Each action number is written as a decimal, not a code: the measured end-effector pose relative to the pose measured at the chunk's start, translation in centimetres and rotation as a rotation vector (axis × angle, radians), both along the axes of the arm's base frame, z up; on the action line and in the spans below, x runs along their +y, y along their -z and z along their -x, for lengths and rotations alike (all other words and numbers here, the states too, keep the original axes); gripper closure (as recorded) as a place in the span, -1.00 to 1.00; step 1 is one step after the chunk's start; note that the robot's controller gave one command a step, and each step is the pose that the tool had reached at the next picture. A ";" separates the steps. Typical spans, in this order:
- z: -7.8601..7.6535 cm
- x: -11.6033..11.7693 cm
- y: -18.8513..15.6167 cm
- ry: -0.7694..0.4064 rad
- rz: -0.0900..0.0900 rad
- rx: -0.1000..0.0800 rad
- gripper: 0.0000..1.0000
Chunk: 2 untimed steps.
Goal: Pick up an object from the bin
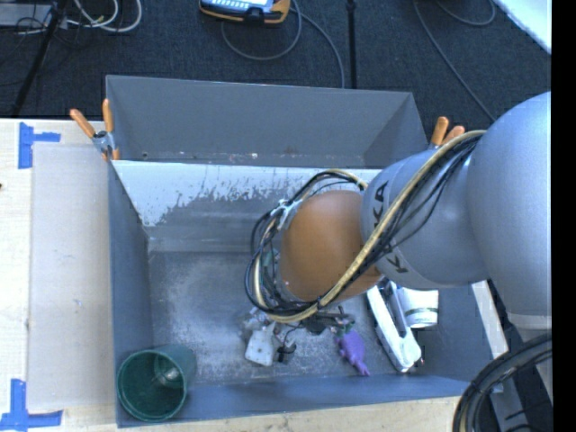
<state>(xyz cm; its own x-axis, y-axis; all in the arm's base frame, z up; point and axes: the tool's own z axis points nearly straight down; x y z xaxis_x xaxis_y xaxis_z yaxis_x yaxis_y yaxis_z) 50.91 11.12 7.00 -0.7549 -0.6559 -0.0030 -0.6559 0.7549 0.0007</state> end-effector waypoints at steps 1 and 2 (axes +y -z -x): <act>0.0 0.0 0.0 0.001 0.000 0.000 1.00; -0.1 -0.5 -15.5 0.015 -0.001 -0.004 1.00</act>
Offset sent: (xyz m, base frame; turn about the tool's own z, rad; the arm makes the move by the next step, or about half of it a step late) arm -0.0003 -0.0057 0.1539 0.0106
